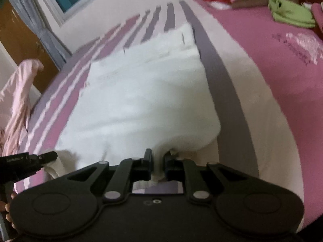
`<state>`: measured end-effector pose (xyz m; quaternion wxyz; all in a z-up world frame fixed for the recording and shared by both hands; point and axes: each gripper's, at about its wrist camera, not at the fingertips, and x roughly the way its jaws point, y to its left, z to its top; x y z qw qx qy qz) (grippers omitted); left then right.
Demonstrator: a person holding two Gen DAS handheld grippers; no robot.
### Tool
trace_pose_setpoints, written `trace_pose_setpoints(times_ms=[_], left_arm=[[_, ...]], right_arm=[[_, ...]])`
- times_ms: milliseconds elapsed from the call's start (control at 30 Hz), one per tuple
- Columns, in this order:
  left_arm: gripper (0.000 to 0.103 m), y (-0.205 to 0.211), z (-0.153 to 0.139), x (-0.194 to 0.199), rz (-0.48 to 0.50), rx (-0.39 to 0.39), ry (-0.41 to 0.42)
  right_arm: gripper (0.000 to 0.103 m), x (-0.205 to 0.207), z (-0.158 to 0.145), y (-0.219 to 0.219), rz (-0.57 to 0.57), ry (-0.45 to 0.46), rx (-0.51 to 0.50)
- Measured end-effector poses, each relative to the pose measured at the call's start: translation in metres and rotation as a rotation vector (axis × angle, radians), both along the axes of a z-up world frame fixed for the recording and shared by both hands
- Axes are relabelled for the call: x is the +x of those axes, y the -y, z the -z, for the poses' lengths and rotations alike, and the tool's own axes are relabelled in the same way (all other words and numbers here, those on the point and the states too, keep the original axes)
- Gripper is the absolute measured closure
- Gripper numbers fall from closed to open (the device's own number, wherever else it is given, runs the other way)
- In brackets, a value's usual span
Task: Fold small clothes
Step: 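Lift the held edge with both tools and fold it over the sweater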
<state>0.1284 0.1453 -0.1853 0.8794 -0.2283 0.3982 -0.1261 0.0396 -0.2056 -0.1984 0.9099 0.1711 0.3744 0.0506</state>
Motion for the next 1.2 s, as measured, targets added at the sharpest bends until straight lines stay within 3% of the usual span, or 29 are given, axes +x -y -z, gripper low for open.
trace_pose_setpoints(times_ms=[433, 667, 900, 1200], left_arm=[[0.087, 0.014, -0.031, 0.08, -0.016, 0.02, 0.118], [0.087, 0.025, -0.036, 0.151, -0.058, 0.005, 0.155], [0.087, 0.043, -0.035, 0.243, -0.087, 0.033, 0.188], [0.087, 0.064, -0.006, 0.345, -0.135, 0.096, 0.12]], right_arm=[[0.091, 0.07, -0.031, 0.016, 0.029, 0.152, -0.01], [0.092, 0.13, -0.043, 0.023, 0.042, 0.211, -0.01], [0.092, 0.218, -0.045, 0.038, 0.068, 0.235, 0.003], [0.092, 0.335, -0.016, 0.055, 0.113, 0.165, 0.023]])
